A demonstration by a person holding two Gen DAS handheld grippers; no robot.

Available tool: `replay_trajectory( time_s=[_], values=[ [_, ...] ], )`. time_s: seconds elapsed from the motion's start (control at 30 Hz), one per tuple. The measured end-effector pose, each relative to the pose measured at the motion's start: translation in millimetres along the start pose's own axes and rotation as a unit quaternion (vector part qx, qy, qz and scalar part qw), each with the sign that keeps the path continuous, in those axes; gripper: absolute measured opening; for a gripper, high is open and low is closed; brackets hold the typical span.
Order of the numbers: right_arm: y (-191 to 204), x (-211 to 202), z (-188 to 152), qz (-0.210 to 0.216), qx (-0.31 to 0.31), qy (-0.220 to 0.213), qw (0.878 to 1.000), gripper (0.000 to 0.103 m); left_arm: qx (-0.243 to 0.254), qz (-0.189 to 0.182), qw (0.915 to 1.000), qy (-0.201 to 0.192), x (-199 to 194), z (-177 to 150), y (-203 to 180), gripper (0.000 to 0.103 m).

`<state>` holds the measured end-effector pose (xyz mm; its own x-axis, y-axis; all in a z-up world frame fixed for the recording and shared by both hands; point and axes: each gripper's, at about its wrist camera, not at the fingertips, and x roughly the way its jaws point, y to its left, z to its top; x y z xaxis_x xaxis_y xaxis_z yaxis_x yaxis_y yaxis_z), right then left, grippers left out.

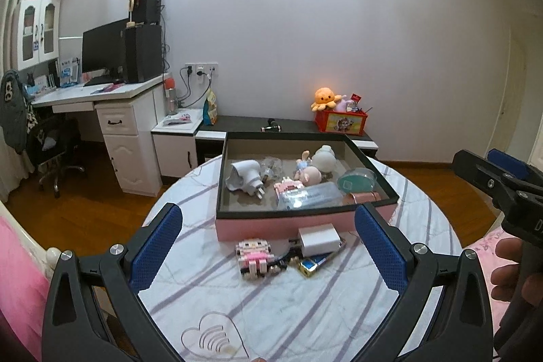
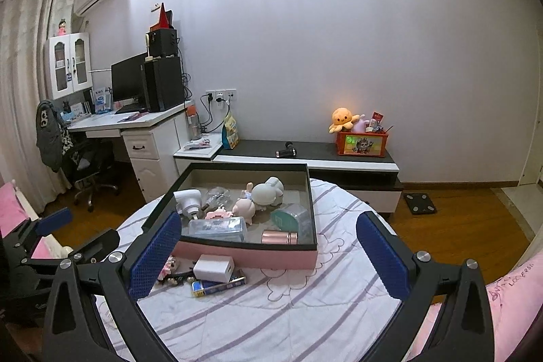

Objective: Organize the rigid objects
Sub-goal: 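Withdraw both tools from the box back over the bed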

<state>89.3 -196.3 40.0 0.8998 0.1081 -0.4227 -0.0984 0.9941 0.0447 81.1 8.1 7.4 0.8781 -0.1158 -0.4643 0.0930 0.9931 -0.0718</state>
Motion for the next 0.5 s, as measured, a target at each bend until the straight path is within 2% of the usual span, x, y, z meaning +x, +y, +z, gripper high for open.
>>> replay_trajectory(
  time_s=[0.5],
  values=[
    [-6, -35, -36, 0.006, 0.032, 0.005, 0.999, 0.103, -0.011, 0.017, 0.9998, -0.006, -39, -30, 4, 0.103]
  ],
)
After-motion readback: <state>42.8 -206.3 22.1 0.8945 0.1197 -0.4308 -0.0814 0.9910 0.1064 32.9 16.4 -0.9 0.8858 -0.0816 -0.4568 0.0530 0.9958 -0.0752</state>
